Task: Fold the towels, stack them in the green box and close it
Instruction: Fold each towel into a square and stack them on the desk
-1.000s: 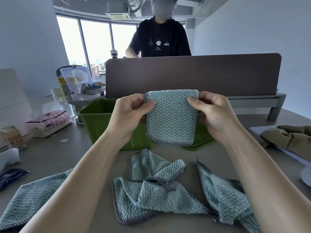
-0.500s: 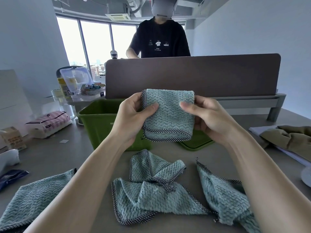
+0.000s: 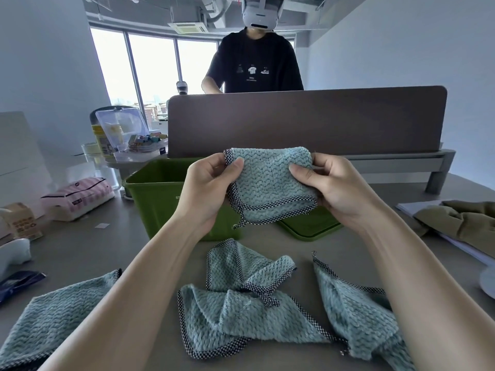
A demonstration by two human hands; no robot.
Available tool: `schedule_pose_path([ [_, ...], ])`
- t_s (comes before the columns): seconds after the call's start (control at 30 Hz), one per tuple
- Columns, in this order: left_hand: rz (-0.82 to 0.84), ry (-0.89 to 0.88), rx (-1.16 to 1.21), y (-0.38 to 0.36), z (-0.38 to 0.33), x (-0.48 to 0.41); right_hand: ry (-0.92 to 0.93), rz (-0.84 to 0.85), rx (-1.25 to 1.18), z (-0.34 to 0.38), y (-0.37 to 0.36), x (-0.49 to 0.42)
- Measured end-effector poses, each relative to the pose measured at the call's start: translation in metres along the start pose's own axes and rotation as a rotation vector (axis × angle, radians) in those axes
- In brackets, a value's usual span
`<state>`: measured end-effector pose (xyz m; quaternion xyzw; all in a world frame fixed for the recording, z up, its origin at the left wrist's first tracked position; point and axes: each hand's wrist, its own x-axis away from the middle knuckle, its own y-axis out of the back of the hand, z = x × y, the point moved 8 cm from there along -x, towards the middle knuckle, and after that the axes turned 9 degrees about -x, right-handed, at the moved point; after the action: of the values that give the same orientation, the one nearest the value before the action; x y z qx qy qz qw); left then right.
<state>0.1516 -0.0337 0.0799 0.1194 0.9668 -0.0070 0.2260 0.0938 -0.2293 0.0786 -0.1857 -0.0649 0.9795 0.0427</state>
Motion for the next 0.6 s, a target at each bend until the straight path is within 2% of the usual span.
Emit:
schedule_pose_path([
  [0.13, -0.033, -0.004, -0.038, 0.002, 0.000, 0.001, -0.003, -0.002, 0.013, 0.001, -0.002, 0.001],
  [0.37, 0.074, 0.016, 0.041, -0.008, -0.006, 0.006, 0.011, 0.013, 0.018, 0.004, -0.005, 0.003],
  [0.6, 0.065, -0.012, 0.029, -0.007, -0.006, 0.006, 0.048, 0.065, 0.007, 0.011, -0.007, 0.006],
])
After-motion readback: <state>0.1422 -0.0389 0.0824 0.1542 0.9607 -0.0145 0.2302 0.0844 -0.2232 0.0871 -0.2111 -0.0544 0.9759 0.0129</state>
